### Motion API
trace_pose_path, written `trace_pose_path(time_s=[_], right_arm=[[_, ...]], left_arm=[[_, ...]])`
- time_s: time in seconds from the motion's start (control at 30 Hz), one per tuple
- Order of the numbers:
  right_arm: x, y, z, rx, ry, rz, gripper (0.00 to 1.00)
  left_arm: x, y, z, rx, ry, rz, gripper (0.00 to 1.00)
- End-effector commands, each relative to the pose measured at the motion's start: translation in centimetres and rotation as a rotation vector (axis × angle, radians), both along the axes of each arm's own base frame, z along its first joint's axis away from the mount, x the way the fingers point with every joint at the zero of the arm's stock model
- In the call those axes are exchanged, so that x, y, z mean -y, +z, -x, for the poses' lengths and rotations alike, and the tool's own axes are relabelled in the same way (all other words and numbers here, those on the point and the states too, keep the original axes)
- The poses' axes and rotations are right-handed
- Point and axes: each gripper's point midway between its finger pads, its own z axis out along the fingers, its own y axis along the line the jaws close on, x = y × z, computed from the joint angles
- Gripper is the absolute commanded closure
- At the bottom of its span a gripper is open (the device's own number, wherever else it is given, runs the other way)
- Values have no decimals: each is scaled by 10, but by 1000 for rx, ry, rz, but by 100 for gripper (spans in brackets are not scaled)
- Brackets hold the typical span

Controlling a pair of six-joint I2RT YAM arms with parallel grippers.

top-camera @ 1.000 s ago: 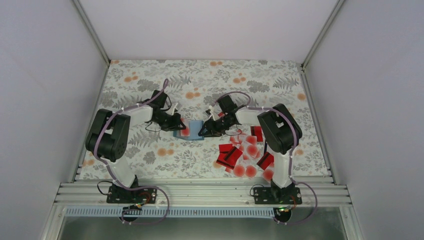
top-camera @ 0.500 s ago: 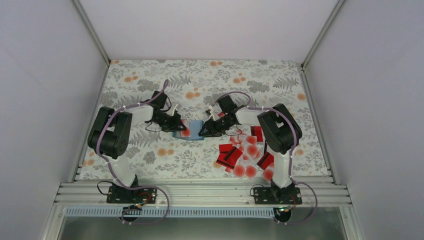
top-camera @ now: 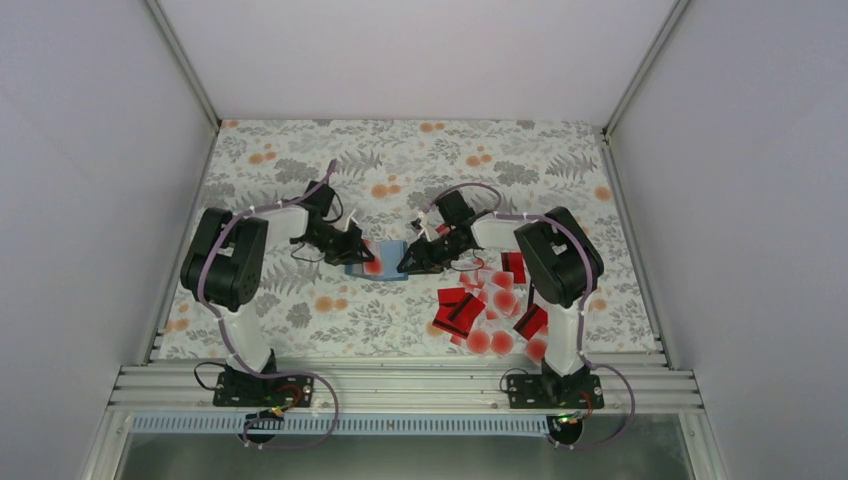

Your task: Put the credit cards into the card holder

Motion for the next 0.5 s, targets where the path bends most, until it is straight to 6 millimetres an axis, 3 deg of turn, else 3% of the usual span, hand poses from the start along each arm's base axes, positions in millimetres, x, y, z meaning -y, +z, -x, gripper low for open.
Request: trace_pose_path(time_s=[0.0,0.47], right_arm=[[6,-28,7,-26,6,73,57],[2,-31,5,-32,29,60,58]], left_arm=[[-2,-10,4,-67,1,-34,98],[-5,-15,9,-168,14,-61,98]])
